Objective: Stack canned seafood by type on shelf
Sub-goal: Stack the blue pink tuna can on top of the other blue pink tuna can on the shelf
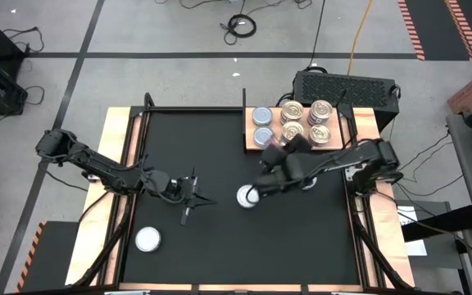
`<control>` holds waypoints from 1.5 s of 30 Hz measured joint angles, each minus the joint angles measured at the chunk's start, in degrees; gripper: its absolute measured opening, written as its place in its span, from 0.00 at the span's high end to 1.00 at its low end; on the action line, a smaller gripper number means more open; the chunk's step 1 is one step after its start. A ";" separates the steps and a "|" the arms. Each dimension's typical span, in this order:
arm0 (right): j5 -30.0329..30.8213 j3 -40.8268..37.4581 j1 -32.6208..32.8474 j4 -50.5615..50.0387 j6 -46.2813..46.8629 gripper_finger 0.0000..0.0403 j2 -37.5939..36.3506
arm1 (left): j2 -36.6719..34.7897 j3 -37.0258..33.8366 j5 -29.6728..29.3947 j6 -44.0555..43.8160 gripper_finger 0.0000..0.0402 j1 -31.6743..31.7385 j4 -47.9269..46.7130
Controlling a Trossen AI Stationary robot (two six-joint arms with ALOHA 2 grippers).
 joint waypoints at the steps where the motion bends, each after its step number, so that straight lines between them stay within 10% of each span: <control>1: 0.06 -0.02 -0.47 0.01 -0.03 0.53 -1.13 | 0.00 0.00 0.00 0.00 1.00 0.07 -0.08; 17: -1.82 -21.85 -12.42 0.00 -1.77 0.53 -17.64 | 0.00 0.00 -0.07 -0.15 1.00 0.67 -0.73; 45: 1.30 -37.83 -25.24 5.07 -12.74 0.52 -15.79 | 0.00 0.00 -0.20 -0.35 1.00 1.40 -1.28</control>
